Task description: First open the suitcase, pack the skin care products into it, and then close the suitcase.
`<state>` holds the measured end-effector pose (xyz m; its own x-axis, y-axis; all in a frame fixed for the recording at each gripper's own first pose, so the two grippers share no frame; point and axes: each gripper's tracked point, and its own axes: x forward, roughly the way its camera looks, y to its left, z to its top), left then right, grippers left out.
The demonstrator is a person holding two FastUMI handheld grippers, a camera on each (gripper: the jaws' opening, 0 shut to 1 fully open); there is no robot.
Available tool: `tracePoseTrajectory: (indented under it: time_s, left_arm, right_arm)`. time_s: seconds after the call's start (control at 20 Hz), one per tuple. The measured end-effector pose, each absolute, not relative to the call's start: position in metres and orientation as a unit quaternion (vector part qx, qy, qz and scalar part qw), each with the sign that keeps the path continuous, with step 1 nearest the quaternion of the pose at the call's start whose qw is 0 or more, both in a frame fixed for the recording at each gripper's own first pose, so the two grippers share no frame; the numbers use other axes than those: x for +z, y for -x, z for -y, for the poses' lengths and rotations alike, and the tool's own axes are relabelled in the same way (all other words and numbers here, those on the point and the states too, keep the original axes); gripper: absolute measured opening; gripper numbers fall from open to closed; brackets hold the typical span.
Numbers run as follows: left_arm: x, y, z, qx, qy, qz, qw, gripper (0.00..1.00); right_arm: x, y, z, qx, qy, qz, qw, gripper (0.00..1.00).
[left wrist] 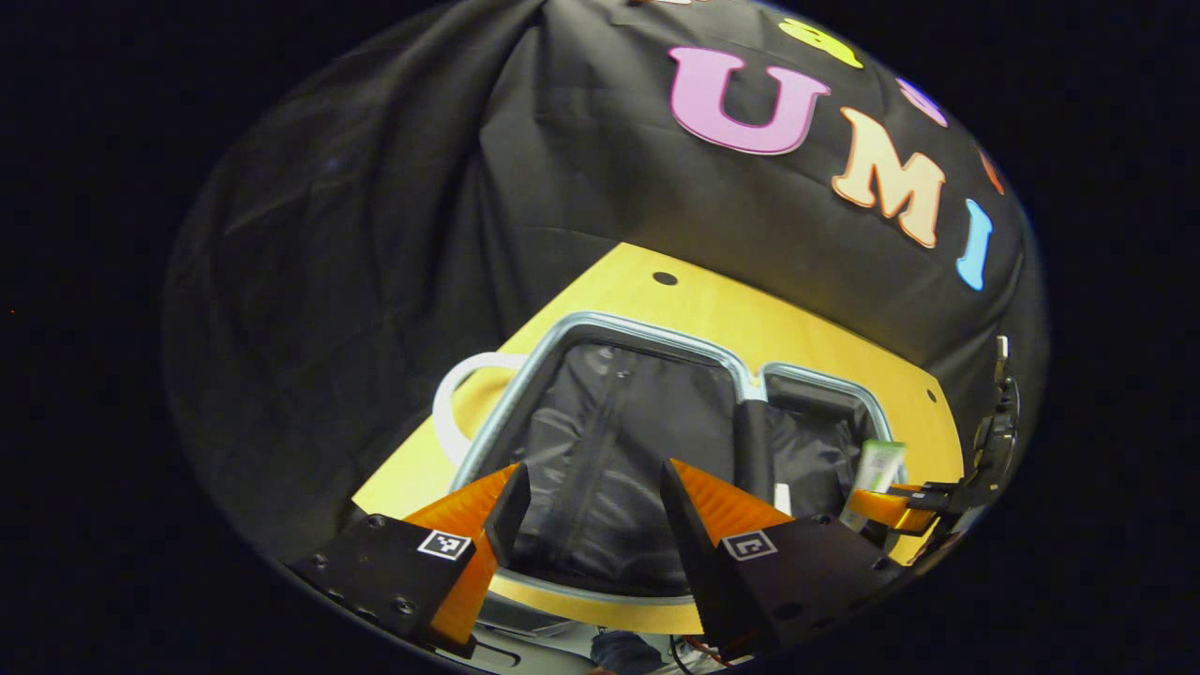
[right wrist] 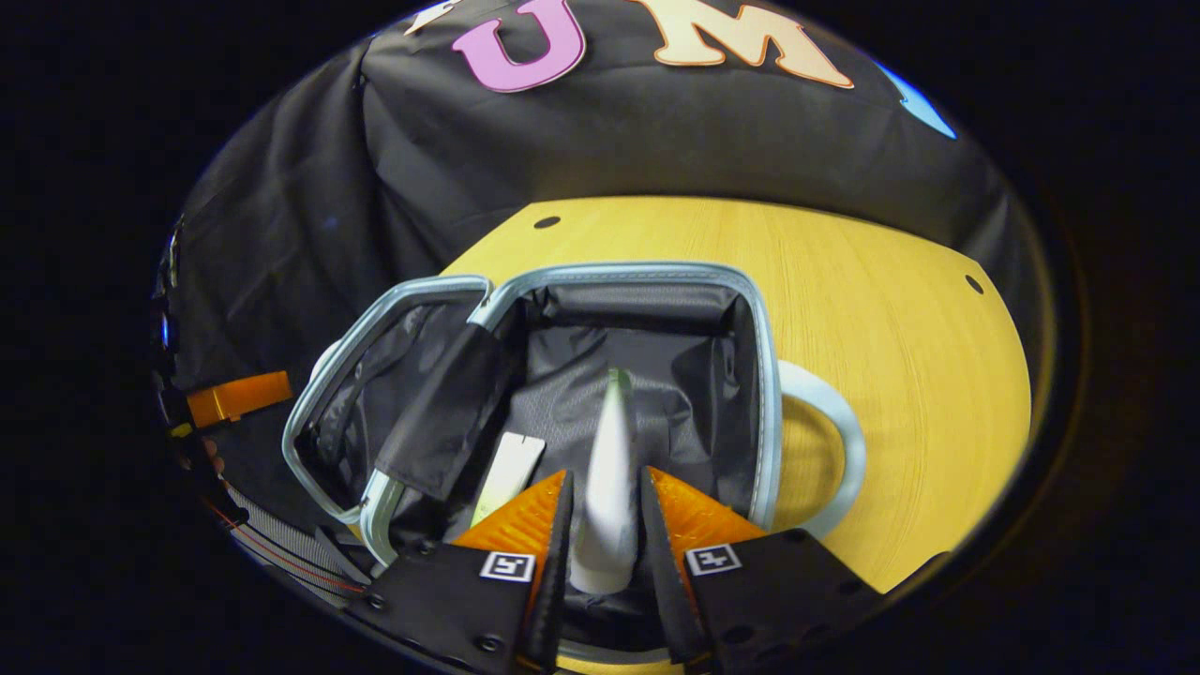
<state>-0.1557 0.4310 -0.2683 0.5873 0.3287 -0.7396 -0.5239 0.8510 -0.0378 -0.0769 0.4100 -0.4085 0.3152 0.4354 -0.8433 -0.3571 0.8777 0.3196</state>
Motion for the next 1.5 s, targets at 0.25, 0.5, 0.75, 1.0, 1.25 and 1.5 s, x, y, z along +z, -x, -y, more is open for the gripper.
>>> tracePoseTrajectory:
  time_s: [0.25,0.5,0.75,1.0,1.25,1.5]
  left_arm:
    - [-0.26,0.157,-0.487,0.28,0.111,-0.373,0.878,0.81]
    - [-0.275,0.158,-0.551,0.315,0.104,-0.387,0.86,0.82]
    - [-0.324,0.156,-0.584,0.305,0.083,-0.456,0.832,0.82]
    - [-0.351,0.159,-0.59,0.27,0.109,-0.502,0.815,0.8]
    - [-0.363,0.17,-0.608,0.253,0.144,-0.541,0.789,0.49]
    - [-0.334,0.153,-0.598,0.224,0.097,-0.521,0.818,0.04]
  right_arm:
    - [-0.379,0.06,-0.414,0.257,-0.064,-0.487,0.833,0.99]
    - [-0.33,0.037,-0.393,0.251,-0.065,-0.418,0.871,0.98]
    - [-0.293,0.016,-0.341,0.204,-0.039,-0.36,0.91,0.98]
    - [-0.279,0.018,-0.285,0.145,-0.002,-0.342,0.929,0.98]
    - [-0.268,0.031,-0.251,0.113,0.012,-0.33,0.937,0.98]
    - [-0.261,0.039,-0.241,0.103,0.023,-0.321,0.941,0.98]
